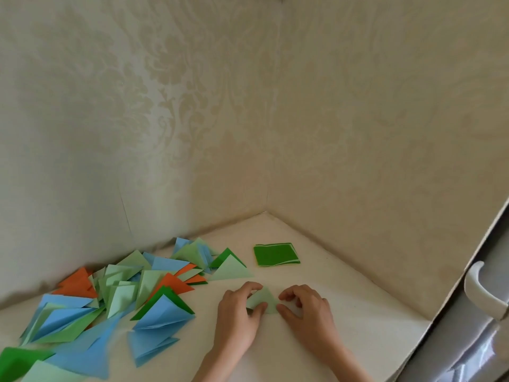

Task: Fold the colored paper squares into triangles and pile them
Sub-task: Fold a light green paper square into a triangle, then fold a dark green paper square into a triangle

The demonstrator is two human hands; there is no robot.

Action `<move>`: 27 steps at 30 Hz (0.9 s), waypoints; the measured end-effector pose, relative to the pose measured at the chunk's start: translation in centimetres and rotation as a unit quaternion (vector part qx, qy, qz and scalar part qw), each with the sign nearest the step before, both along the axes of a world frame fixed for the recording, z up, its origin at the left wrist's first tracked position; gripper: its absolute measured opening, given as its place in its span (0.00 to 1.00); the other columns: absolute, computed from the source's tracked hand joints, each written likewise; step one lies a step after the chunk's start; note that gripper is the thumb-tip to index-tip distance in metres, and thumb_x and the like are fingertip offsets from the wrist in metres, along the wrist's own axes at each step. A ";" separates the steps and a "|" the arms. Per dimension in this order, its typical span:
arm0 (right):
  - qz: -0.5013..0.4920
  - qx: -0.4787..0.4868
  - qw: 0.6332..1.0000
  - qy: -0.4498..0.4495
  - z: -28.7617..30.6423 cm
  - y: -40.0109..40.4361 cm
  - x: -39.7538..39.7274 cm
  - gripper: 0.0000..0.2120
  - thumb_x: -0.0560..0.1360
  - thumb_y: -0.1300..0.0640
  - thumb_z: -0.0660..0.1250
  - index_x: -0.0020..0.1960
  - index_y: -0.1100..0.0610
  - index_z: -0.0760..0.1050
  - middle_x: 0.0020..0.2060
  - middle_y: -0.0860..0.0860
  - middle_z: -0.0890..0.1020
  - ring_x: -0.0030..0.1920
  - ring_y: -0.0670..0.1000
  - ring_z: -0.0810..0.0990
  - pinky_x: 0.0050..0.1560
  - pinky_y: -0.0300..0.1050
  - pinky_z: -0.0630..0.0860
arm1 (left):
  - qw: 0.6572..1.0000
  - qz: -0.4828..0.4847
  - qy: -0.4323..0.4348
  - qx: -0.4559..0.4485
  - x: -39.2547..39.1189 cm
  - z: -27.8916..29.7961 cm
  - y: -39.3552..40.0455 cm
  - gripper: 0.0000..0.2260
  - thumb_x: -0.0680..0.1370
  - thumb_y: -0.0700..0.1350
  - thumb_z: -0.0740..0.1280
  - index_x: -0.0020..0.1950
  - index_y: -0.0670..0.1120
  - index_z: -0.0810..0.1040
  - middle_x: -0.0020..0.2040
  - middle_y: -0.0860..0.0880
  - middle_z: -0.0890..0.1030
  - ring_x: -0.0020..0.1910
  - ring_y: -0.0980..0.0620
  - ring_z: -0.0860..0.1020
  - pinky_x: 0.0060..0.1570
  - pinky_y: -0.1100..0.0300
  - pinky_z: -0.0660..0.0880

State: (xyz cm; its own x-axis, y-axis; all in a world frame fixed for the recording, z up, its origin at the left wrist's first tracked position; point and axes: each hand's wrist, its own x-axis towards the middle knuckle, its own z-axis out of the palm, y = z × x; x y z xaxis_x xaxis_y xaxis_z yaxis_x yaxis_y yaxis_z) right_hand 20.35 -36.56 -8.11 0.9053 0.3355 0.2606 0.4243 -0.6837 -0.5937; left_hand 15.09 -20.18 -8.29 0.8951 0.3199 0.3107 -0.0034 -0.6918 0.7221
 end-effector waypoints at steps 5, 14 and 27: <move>-0.026 0.046 0.998 -0.021 1.3 1.3 1.6 0.04 0.73 0.49 0.70 0.46 0.42 0.76 0.43 0.41 0.78 0.40 0.41 0.75 0.44 0.36 0.72 | 0.999 0.032 -0.027 -0.017 0.6 0.3 1.9 0.13 0.74 0.48 0.72 0.57 0.58 0.78 0.48 0.59 0.78 0.41 0.54 0.78 0.49 0.57 0.76; 0.001 -0.155 0.985 -0.080 2.3 5.8 6.9 0.25 0.77 0.46 0.62 0.73 0.50 0.64 0.71 0.46 0.69 0.71 0.46 0.65 0.69 0.43 0.56 | 0.990 0.132 -0.049 0.014 1.6 1.0 5.2 0.13 0.75 0.48 0.71 0.59 0.53 0.79 0.48 0.53 0.82 0.48 0.52 0.75 0.49 0.56 0.73; -0.030 -0.116 0.988 -0.099 0.8 6.5 7.4 0.10 0.79 0.51 0.62 0.52 0.47 0.83 0.54 0.48 0.81 0.60 0.48 0.75 0.58 0.46 0.62 | 0.980 0.159 0.009 0.116 3.2 -0.1 5.6 0.14 0.77 0.51 0.67 0.62 0.53 0.76 0.53 0.53 0.79 0.53 0.49 0.72 0.54 0.56 0.66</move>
